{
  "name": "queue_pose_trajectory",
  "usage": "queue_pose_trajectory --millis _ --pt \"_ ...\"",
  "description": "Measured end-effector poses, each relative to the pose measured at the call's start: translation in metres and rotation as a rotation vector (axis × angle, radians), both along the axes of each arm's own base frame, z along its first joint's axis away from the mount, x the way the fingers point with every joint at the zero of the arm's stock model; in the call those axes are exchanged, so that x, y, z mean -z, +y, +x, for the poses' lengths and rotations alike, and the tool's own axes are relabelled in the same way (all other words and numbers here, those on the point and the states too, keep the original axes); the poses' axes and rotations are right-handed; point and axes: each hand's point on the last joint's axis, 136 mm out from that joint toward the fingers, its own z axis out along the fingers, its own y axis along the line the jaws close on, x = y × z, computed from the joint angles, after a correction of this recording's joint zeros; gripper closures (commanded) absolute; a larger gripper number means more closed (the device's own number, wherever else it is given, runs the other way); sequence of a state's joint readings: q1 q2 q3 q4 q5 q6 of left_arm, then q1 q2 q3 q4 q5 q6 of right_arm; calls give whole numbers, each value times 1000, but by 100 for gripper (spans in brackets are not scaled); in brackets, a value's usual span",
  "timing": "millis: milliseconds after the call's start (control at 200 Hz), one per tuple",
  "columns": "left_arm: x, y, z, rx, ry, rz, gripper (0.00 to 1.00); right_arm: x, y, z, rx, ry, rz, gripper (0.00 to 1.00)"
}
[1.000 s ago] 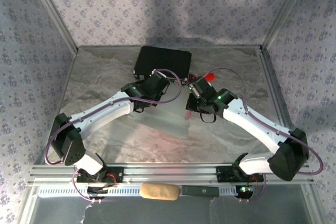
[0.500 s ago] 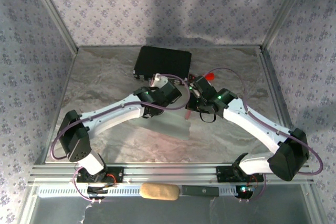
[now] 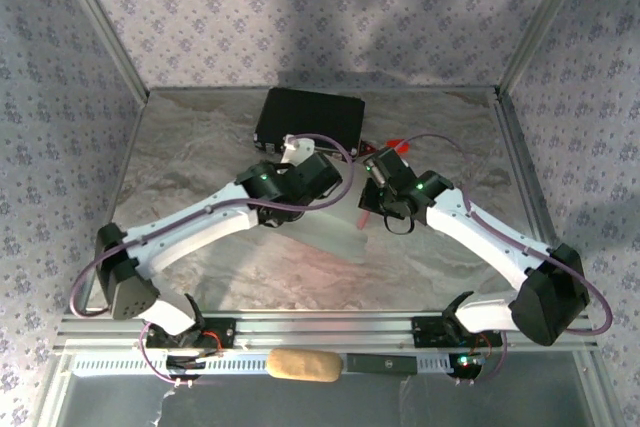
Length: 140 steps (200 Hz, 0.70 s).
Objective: Fold the paper box
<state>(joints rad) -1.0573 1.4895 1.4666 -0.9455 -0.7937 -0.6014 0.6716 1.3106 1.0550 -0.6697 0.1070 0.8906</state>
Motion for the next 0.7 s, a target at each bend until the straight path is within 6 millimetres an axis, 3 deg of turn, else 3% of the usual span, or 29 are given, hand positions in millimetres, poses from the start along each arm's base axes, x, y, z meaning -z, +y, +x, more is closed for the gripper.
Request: queue_pose_trajectory --millis 160,205,315,485,700 --pt "-37 -13 -27 48 -49 -157 33 3 3 3 39 -1 39 100" --pt "-45 -15 -36 59 -54 -199 22 7 3 2 57 5 47 100" --pt "-56 -11 -59 47 -47 -307 22 20 -1 1 110 28 65 100" --pt "-43 -4 -82 -41 20 -376 36 31 -7 0 183 55 88 100" --pt "-16 -14 -94 -138 74 -415 37 32 -4 4 235 50 136 100"
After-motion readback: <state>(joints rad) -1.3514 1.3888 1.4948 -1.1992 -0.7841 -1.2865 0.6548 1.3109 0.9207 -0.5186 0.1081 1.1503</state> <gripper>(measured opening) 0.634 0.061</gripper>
